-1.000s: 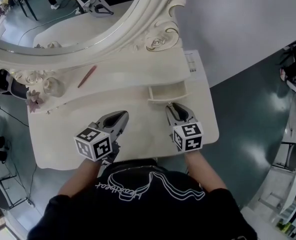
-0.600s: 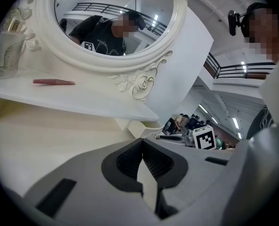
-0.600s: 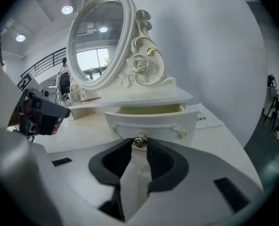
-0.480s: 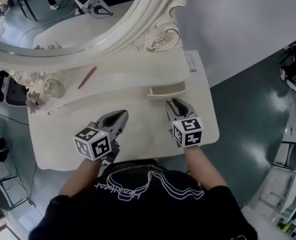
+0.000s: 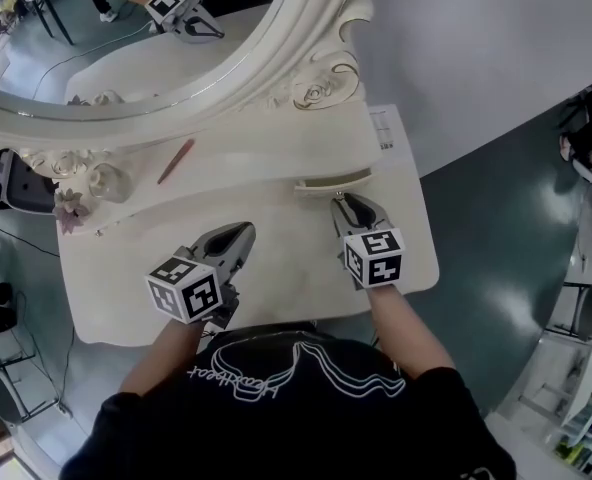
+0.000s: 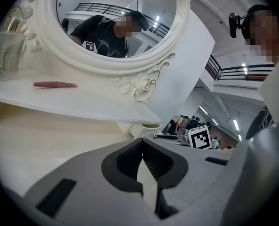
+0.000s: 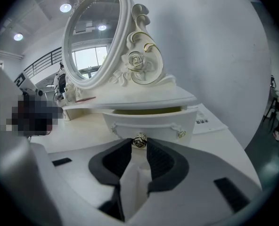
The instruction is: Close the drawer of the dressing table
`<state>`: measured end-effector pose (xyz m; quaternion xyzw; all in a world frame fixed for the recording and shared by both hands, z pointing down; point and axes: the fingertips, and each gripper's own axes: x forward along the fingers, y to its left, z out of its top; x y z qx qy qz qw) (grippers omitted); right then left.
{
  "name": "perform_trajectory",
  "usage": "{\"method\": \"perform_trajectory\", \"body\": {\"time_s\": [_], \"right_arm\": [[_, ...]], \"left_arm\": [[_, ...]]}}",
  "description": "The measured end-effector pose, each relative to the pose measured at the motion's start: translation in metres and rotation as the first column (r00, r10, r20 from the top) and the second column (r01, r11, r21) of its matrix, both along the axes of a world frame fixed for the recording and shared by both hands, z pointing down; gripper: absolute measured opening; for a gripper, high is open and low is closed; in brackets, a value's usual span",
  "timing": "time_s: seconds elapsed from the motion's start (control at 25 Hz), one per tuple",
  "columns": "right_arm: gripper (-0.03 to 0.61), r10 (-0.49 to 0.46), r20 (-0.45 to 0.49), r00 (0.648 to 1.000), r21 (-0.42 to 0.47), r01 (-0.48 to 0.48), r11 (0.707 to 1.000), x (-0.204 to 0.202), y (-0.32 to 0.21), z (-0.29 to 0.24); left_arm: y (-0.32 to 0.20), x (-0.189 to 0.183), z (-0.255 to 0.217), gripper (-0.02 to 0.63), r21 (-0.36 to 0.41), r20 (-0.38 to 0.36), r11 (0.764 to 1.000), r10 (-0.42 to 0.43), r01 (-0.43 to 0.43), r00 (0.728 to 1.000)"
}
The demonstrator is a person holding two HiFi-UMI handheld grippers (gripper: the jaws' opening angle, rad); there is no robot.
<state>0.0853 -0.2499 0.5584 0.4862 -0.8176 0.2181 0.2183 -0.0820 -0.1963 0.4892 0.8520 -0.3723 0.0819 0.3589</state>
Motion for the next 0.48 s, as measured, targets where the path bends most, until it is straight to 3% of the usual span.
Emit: {"method": "perform_trajectory", "body": {"time_s": [0.48], "right_arm": [[0.106,0.001,0.008,1.0,0.005,-0.001,1.0,-0.004,-0.019,0.0]], "left_arm": [[-0.008,-0.006,0.001,0.003,-0.004,0.007,1.0,-0.015,0.015,1.0]]}}
